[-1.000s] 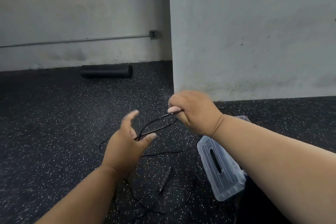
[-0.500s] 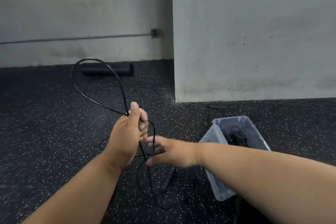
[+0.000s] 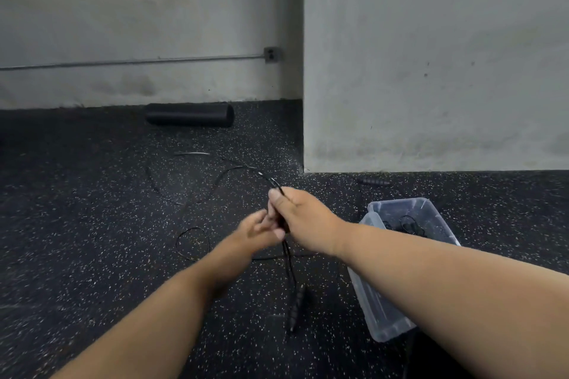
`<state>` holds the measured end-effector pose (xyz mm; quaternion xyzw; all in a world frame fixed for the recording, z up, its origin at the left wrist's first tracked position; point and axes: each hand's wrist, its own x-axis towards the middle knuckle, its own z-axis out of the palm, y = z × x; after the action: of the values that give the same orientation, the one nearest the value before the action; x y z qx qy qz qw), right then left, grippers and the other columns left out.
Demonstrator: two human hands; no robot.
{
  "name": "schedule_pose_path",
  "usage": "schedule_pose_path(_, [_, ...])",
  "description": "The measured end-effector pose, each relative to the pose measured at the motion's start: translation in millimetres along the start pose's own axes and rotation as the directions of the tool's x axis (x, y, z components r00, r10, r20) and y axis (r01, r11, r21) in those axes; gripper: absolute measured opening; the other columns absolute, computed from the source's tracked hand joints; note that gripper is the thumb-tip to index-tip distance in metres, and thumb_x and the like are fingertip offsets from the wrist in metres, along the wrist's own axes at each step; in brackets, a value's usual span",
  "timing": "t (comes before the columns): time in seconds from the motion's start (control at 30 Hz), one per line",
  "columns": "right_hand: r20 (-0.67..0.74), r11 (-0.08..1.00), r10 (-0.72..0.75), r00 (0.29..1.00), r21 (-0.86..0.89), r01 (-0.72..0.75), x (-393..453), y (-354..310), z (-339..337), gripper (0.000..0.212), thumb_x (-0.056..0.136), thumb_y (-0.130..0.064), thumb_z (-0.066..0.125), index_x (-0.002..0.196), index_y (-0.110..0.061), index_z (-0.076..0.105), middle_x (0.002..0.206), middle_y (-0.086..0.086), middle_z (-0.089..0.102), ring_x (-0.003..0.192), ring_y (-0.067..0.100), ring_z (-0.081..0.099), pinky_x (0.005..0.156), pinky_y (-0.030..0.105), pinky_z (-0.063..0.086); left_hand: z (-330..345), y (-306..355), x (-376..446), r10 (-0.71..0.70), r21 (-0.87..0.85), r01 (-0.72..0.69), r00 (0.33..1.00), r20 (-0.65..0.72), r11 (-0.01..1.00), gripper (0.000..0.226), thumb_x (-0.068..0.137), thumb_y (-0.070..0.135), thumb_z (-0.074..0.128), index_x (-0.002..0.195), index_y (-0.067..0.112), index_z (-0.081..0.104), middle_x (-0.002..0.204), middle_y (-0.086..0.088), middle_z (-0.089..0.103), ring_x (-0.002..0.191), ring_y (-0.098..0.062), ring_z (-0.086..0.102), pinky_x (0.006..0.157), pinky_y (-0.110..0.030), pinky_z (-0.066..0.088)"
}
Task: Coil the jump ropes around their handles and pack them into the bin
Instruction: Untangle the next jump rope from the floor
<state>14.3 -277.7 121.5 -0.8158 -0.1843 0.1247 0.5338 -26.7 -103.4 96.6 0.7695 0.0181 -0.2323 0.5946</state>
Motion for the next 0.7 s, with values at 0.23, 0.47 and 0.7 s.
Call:
schedule_pose_path(0.23, [0.048, 0.936, 0.004, 0.999, 0.351, -0.020, 4, -28, 4, 0.048, 0.112, -0.048, 0.034, 0.101, -0.009, 0.060, 0.101, 0.013, 0.078, 0.095, 0.023, 0.074, 0.092, 0.045, 0.058, 39, -20, -1, 0.023, 0.261, -0.015, 0.999, -0.030, 0.965, 0.045, 0.110, 0.059, 0.032, 0.116, 0.036, 0.070, 0.112, 0.002, 0.078, 0.097, -0.018, 0.066, 0.092, -0.036, 0.052])
schedule_pose_path(0.47, [0.248, 0.892, 0.112, 0.962, 0.401, -0.207, 4, 19, 5, 0.065, 0.107, -0.059, 0.033, 0.133, -0.007, 0.063, 0.120, 0.022, 0.068, 0.114, 0.037, 0.063, 0.114, 0.055, 0.042, 11, 36, -14, 0.248, -0.043, -0.267, 0.934, -0.256, 0.963, 0.051, 0.111, 0.043, 0.031, 0.097, 0.002, 0.056, 0.092, -0.013, 0.078, 0.094, -0.028, 0.077, 0.085, -0.040, 0.064])
schedule_pose_path(0.7, [0.496, 0.963, 0.268, 0.826, -0.120, -0.240, -13, 37, 15, 0.069, 0.105, -0.069, 0.025, 0.084, -0.014, 0.062, 0.085, 0.014, 0.072, 0.091, 0.028, 0.069, 0.108, 0.044, 0.040, -28, 56, -19, 0.248, -0.318, -0.430, 0.842, -0.479, 0.845, 0.044, 0.108, 0.052, 0.036, 0.095, 0.015, 0.056, 0.081, -0.009, 0.071, 0.091, -0.031, 0.075, 0.085, -0.050, 0.062])
